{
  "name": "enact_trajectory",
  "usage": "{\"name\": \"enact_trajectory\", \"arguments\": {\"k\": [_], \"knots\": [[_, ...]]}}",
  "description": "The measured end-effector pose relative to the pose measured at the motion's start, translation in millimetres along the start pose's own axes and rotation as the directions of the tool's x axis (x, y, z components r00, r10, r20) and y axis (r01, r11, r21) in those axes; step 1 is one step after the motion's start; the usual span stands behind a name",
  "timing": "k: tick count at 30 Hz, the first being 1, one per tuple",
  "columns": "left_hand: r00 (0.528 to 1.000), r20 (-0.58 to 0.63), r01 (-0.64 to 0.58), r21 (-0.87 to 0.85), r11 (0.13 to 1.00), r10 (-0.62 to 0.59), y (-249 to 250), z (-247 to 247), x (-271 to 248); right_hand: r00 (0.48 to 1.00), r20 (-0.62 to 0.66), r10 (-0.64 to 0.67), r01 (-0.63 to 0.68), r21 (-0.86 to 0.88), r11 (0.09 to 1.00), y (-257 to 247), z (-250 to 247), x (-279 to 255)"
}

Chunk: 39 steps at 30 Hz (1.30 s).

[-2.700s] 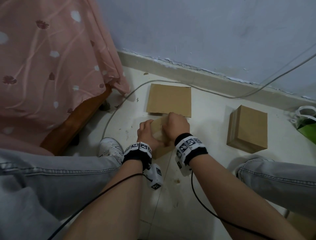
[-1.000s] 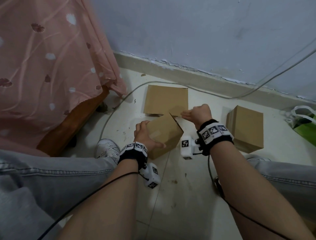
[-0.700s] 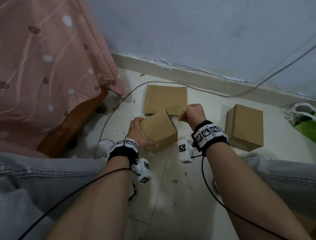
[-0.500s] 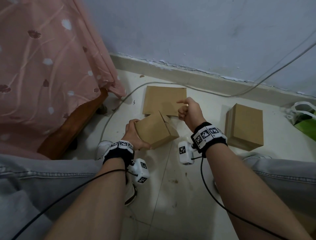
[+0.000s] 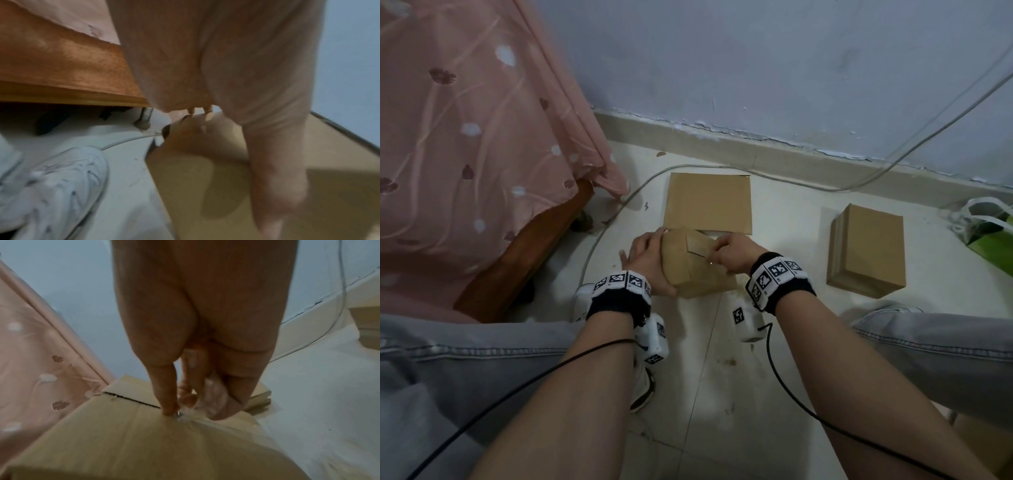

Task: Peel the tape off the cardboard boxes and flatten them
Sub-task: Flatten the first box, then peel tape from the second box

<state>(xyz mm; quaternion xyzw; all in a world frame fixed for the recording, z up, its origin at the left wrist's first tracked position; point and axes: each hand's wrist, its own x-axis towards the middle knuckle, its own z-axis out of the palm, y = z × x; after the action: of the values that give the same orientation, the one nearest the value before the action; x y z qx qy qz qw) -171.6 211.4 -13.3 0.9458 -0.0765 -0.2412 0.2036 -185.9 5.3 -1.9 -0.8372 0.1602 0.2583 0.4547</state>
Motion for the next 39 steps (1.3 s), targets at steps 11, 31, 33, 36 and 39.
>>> {"name": "enact_trajectory", "arguments": {"k": [11,31,33,36,39], "knots": [[0.988,-0.063,-0.155,-0.293,0.943,0.143,15,-5,-1,0.999,-0.041,-0.029,0.026,-0.066,0.997,-14,-18,1],[0.994,0.064,0.092,-0.068,0.993,-0.087,-2,32,0,0.984,-0.156,0.082,-0.086,-0.017,0.996,1,-31,0],[0.996,0.05,0.066,0.028,0.997,-0.067,13,27,4,0.992,-0.116,0.054,-0.057,-0.022,0.998,-6,-27,-3],[0.999,0.045,0.003,0.084,0.996,-0.007,28,28,10,1.0,-0.019,-0.002,0.002,-0.017,1.0,-19,-24,-10],[0.999,0.053,-0.005,0.144,0.99,-0.003,26,35,16,0.999,-0.003,-0.041,0.041,0.03,0.999,-24,-26,-11]]}}
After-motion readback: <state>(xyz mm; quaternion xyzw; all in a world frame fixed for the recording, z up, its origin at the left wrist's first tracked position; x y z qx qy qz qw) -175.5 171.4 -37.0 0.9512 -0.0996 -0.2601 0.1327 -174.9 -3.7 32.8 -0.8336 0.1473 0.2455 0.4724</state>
